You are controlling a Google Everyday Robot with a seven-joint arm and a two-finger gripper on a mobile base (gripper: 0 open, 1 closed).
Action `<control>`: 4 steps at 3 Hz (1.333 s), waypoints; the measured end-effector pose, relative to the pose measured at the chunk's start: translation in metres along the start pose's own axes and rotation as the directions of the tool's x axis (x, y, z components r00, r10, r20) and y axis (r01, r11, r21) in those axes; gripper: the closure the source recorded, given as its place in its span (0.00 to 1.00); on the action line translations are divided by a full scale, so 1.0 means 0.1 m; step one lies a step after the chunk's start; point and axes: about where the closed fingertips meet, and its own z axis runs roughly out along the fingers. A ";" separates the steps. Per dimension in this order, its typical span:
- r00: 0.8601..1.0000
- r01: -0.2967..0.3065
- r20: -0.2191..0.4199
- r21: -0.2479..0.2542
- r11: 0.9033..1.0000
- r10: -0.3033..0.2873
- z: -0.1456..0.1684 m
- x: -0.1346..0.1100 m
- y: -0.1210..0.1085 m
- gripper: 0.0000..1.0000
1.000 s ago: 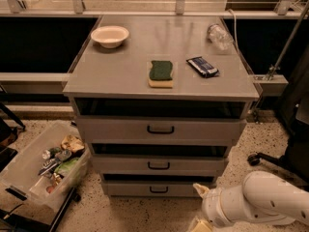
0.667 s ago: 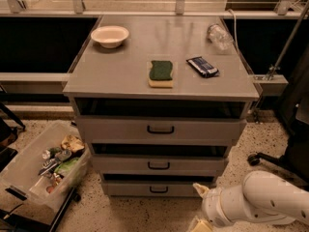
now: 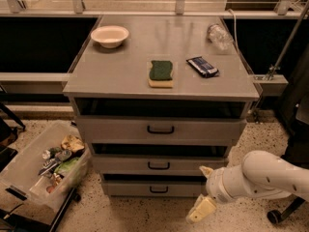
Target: Open middle drawer
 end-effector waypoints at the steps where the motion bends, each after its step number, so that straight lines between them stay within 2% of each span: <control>1: 1.000 0.000 0.000 0.000 1.000 0.000 0.00 0.00 0.00 0.00; 2: 1.000 -0.024 0.013 -0.023 0.999 0.025 0.23 0.16 -0.15 0.00; 3: 0.997 -0.044 0.055 -0.010 0.999 0.045 0.74 0.36 -0.42 0.00; 4: 0.994 -0.071 0.086 0.087 0.994 0.063 1.08 0.40 -0.76 0.00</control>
Offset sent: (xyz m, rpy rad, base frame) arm 0.0423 -0.0177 -0.0947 0.0834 0.0797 -0.0289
